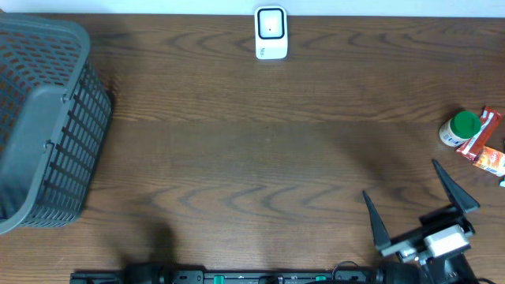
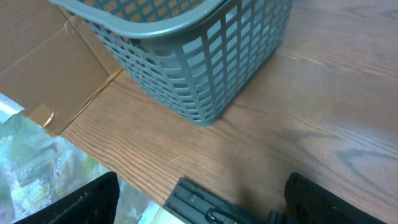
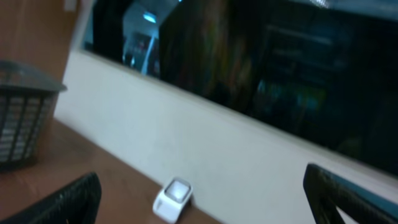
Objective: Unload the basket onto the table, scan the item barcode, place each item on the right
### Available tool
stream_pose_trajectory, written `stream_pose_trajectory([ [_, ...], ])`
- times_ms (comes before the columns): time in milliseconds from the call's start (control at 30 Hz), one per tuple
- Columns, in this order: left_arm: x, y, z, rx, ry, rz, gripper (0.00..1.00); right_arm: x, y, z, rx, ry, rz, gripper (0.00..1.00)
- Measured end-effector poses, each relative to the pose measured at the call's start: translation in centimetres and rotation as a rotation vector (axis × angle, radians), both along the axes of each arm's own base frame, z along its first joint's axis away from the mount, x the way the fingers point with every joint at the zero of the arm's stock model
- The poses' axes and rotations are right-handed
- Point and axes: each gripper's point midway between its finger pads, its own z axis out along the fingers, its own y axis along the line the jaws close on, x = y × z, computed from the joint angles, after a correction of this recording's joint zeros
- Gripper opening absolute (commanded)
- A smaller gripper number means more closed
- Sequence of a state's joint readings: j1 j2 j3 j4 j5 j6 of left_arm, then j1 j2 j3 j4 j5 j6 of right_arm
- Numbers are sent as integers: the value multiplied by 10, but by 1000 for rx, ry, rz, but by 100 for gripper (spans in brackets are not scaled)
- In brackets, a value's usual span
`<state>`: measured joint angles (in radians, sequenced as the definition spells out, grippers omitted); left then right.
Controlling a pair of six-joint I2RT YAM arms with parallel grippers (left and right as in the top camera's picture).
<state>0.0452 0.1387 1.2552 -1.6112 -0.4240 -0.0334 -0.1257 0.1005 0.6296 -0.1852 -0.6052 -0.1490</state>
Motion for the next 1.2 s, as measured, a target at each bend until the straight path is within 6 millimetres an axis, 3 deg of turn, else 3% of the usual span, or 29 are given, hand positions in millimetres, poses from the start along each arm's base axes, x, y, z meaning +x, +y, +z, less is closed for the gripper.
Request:
stream_pose_trajectory([
  [233,0,0,0,0,0,0,86,38,-20,-45,116,36,-78,99],
  [467,0,0,0,0,0,0,86,59,-44,-81,186,-9,-205,99],
  [767,0,0,0,0,0,0,86,88,-62,-164,212,166,-309,99],
  [1067,0,0,0,0,0,0,86,94,-74,-225,209,405,-401,99],
  [1200,0,0,0,0,0,0,86,94,-76,-229,209,421,-417,99],
])
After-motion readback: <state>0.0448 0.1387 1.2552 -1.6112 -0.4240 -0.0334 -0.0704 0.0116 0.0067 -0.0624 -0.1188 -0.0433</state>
